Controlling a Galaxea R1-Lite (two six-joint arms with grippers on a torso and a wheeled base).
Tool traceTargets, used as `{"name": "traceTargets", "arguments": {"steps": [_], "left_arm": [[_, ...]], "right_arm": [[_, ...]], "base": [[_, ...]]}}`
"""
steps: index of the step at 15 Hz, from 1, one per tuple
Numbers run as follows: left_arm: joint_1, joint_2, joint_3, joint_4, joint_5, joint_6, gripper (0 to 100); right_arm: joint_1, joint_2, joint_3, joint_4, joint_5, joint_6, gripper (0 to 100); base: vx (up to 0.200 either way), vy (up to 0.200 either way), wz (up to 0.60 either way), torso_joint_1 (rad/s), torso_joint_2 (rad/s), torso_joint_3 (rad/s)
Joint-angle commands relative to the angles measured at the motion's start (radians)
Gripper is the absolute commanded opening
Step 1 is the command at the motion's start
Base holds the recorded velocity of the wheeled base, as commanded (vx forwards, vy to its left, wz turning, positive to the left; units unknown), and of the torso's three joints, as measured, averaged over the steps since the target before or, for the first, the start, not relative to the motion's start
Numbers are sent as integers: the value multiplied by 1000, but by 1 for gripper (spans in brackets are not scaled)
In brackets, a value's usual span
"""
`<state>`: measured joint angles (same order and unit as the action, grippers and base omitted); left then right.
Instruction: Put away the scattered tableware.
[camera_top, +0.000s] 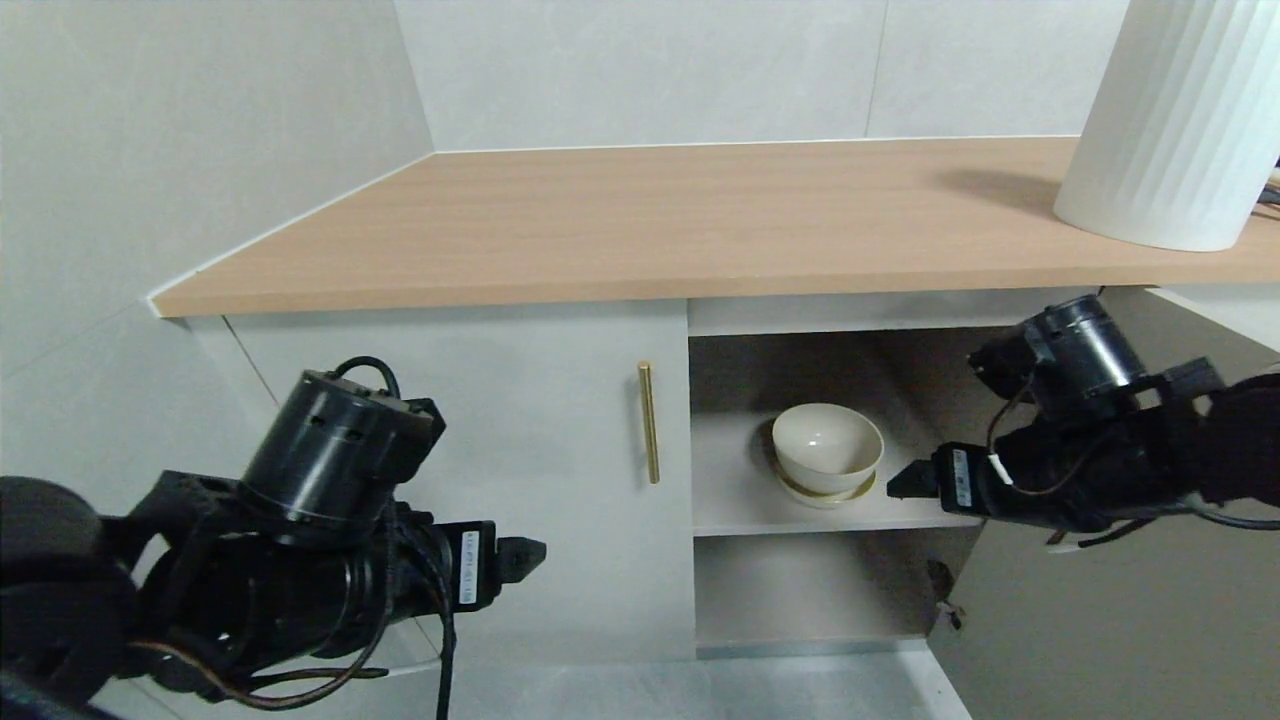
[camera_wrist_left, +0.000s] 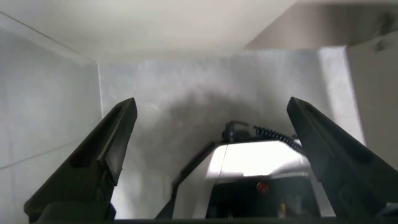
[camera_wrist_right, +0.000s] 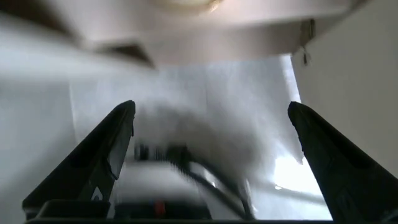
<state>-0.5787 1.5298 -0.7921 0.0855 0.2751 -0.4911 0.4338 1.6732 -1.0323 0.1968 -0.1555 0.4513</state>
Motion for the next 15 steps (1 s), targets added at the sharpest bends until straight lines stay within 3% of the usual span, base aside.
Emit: {"name": "traceTargets", "arguments": {"steps": [1,7,15], "left_arm": [[5,-146,33,0,3,23,100],[3,-198,56,7,3,57,100],[0,-158,62,7,4,57,100]], "right_arm": [[77,-237,43,115,5,-13,100],[117,-363,152,131,30,-20,100],[131,-351,164,131,30,-48,100]], "base": [[0,0,0,0,0,0],[0,0,0,0,0,0],[-200,0,0,3,4,3]]}}
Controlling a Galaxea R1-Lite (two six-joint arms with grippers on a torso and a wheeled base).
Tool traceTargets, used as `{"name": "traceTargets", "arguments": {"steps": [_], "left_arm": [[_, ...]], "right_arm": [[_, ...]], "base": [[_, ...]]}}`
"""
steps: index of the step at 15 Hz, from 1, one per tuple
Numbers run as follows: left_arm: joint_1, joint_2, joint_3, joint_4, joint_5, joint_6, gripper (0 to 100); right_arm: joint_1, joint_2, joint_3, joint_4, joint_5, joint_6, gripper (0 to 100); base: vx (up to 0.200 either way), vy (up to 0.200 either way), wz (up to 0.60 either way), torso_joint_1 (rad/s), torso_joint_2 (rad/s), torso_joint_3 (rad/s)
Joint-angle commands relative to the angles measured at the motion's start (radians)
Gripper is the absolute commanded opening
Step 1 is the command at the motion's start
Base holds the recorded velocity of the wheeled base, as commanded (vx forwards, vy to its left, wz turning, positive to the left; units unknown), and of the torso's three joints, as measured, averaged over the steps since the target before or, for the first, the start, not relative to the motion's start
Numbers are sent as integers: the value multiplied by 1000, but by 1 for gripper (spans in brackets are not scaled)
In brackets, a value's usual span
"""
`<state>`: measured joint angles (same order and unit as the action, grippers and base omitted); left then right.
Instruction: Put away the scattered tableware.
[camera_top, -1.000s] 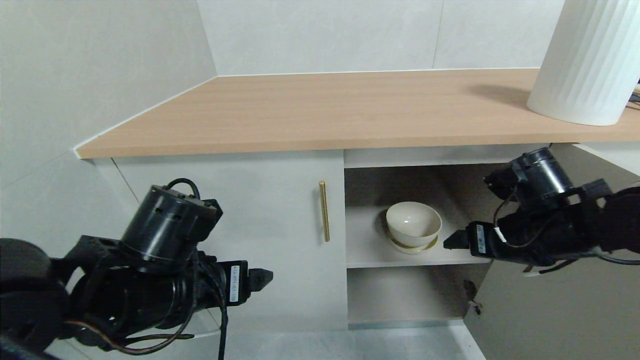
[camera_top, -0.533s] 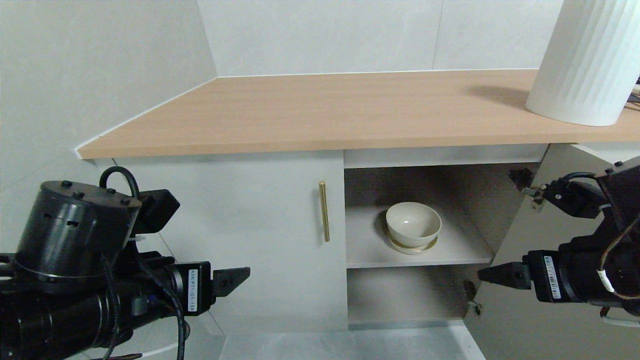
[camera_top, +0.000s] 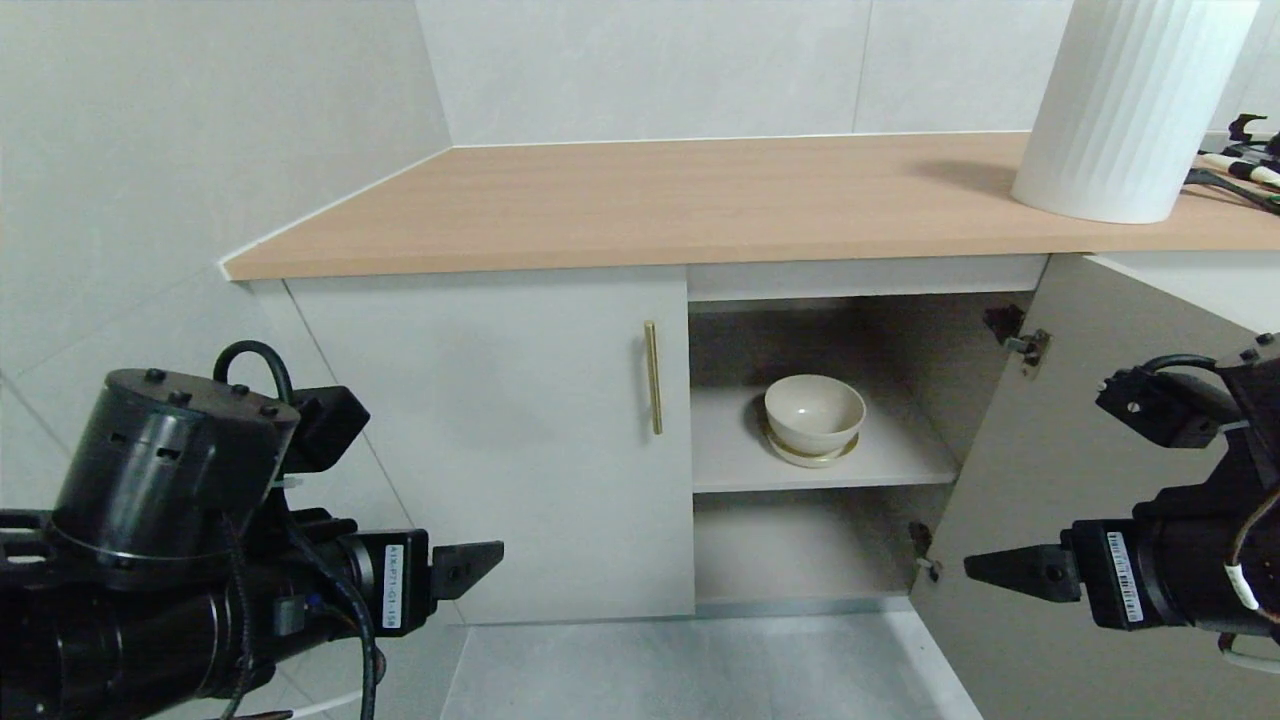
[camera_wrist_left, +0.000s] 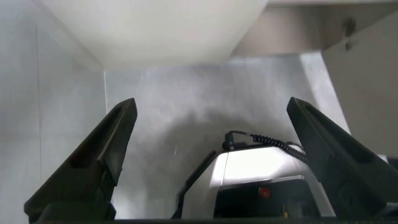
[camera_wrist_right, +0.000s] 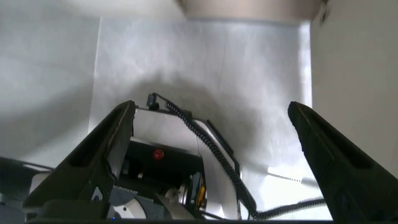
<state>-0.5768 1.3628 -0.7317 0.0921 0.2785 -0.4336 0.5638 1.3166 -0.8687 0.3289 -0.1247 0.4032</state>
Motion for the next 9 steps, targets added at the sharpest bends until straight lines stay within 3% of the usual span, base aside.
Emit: {"name": "traceTargets", "arguments": {"steps": [1,5,9], "left_arm": [[-3,9,3,0,1,0,100],[-6,9,3,0,2,0,100],[-6,10,5,0,1,1,100]], "right_arm": [[1,6,0,-1,0,0,100],[1,13,4,-1,0,0,100],[13,23,8,-1,0,0,100]], "base": [[-200,0,0,2,2,2],[-200,0,0,4,2,2],[0,0,0,0,0,0]]}}
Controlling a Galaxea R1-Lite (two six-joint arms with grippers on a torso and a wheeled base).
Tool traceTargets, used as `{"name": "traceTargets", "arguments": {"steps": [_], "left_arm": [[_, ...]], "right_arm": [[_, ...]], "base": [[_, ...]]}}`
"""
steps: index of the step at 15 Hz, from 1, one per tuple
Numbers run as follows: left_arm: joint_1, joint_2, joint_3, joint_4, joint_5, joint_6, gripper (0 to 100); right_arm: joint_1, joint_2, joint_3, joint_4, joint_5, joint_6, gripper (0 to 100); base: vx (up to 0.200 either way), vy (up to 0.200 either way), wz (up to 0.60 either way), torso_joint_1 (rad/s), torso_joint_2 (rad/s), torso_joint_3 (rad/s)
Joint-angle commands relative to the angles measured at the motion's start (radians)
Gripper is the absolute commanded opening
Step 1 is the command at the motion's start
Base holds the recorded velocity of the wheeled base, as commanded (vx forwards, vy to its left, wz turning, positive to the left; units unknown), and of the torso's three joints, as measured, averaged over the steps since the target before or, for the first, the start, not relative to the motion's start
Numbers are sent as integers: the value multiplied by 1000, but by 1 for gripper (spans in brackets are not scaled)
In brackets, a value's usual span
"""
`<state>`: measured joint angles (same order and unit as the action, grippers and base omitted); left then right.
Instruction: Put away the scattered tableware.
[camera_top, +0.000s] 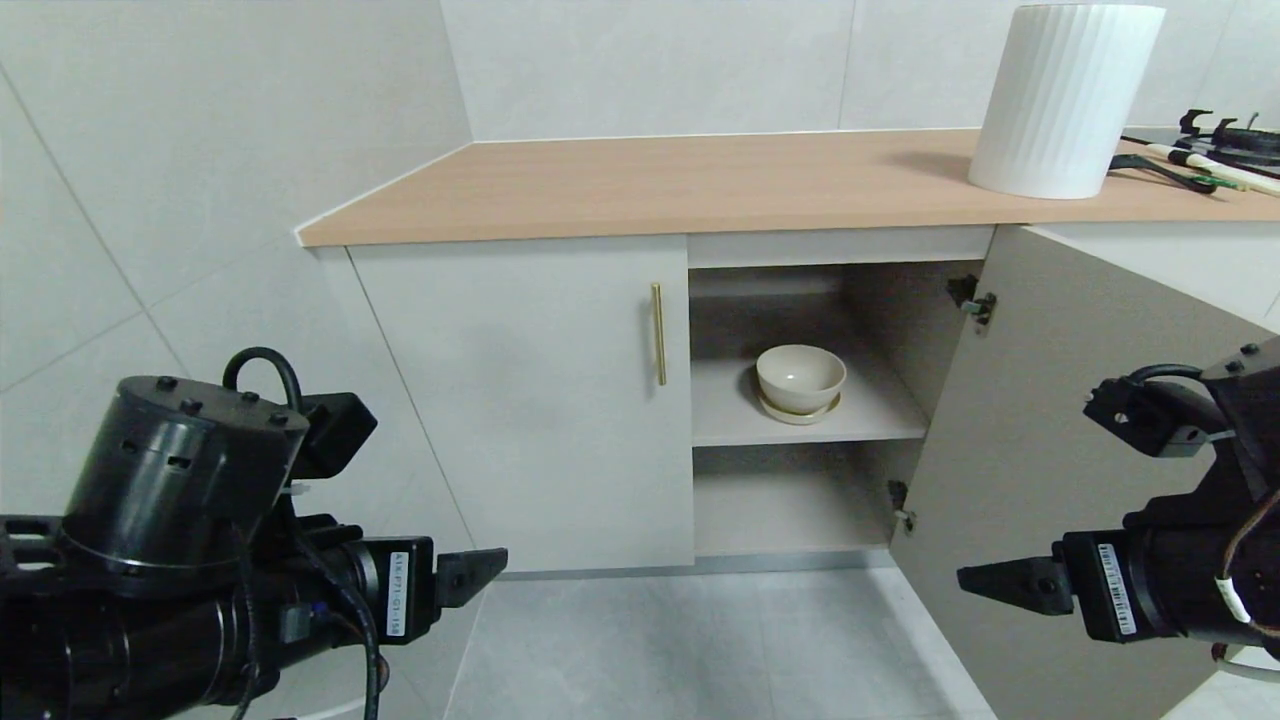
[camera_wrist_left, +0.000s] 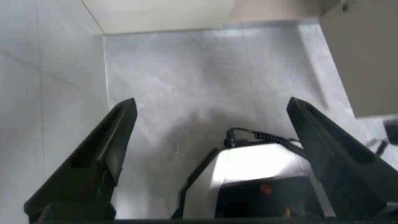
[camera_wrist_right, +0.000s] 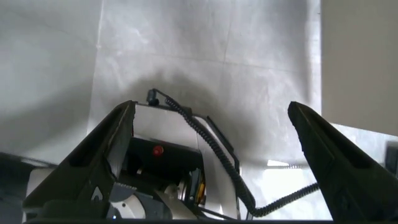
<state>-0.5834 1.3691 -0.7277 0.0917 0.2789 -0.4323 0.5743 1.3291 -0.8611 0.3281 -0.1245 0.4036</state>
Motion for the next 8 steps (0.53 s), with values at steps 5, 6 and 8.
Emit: {"name": "traceTargets", "arguments": {"steps": [5,6,8], "left_arm": [[0,11,7,0,-1,1,100],[0,11,8,0,-1,3,100],[-7,11,10,0,0,3,100]], "right_arm": [[4,12,4,3,0,-2,100],[10,12,4,5,-1,-2,100],[10,8,4,8,-1,-2,100]], "base": [[0,0,0,0,0,0],[0,0,0,0,0,0],[0,0,0,0,0,0]]}}
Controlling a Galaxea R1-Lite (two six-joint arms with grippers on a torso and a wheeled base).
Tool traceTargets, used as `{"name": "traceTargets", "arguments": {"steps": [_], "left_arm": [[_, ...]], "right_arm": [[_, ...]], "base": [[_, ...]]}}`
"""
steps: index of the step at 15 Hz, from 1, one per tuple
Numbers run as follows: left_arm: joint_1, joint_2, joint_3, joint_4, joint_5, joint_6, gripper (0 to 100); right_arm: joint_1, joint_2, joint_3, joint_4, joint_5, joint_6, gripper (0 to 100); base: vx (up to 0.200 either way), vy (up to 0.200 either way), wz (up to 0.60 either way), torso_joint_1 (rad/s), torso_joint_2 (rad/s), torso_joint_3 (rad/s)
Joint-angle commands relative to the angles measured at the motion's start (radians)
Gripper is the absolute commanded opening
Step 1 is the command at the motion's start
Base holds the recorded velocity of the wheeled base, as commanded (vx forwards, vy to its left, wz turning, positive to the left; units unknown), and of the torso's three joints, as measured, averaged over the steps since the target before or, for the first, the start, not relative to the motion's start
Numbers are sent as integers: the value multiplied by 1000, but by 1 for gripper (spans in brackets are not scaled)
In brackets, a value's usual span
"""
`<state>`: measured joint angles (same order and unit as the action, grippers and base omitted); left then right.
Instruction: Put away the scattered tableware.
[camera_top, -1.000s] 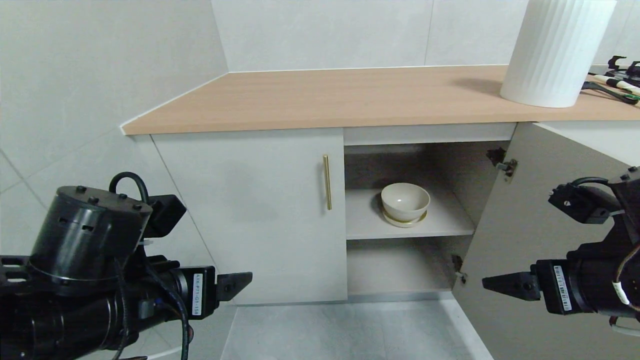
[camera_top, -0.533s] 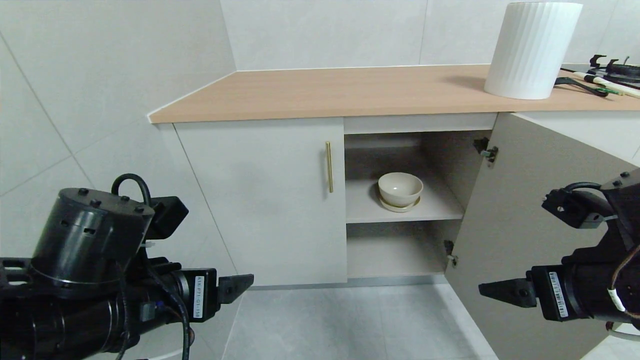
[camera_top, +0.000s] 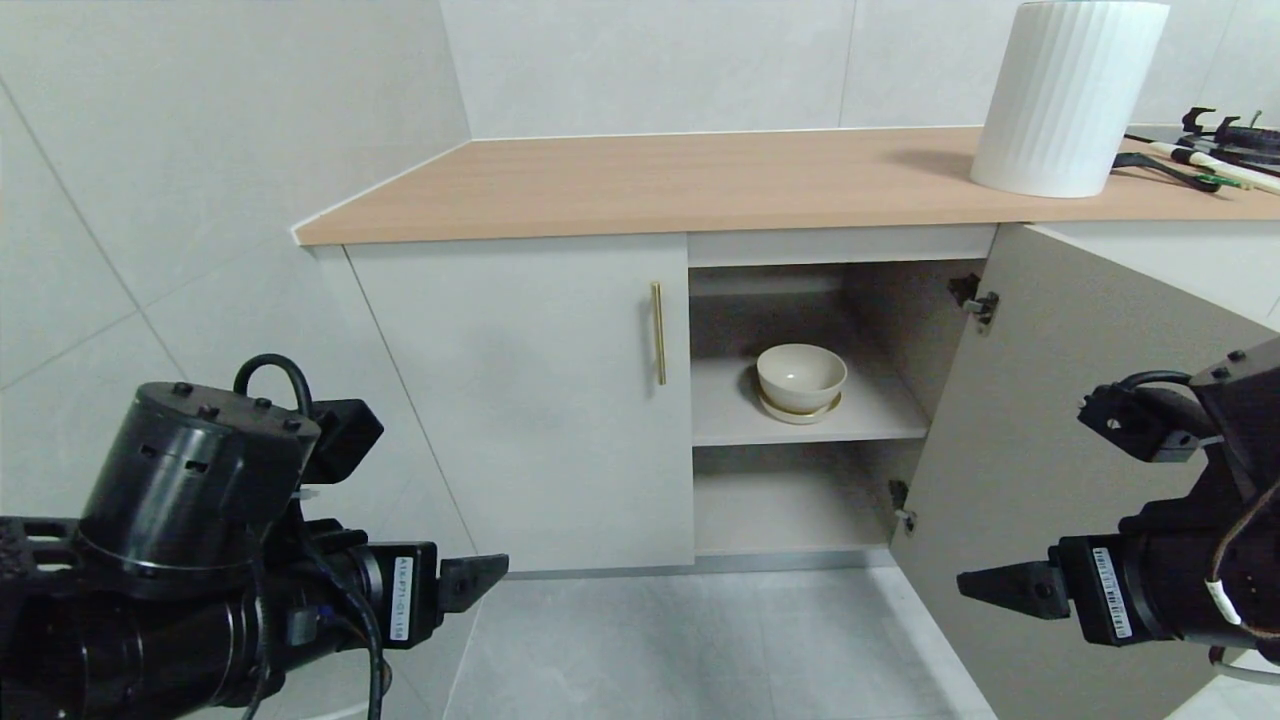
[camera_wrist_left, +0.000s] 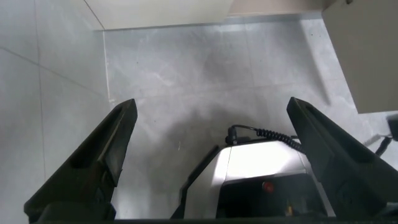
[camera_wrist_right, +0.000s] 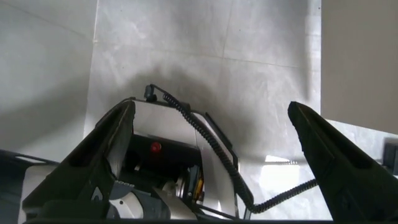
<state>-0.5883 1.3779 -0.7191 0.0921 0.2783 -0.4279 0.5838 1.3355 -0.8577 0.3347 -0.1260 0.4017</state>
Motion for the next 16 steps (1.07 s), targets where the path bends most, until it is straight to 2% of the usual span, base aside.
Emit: {"name": "traceTargets", "arguments": {"steps": [1,3,9,14,16], "left_arm": [[-5,3,6,0,-1,0,100],[-11,3,9,0,1,14,100],[-11,3,9,0,1,14,100],[-11,3,7,0,1,14,100],[-11,3,7,0,-1,14,100]], "right_arm": [[1,2,2,3,-1,-9,100],[2,-7,-6,66,-1,-34,100],[2,-99,-57,333,2,-165,100],[1,-167,-142,501,-1,-178,100],[1,-197,-167,547,-9,-184,100]], "base": [[0,-200,0,2,2,7],[0,-200,0,2,2,2],[0,-200,0,4,2,3],[0,-200,0,3,3,3],[0,0,0,0,0,0]]}}
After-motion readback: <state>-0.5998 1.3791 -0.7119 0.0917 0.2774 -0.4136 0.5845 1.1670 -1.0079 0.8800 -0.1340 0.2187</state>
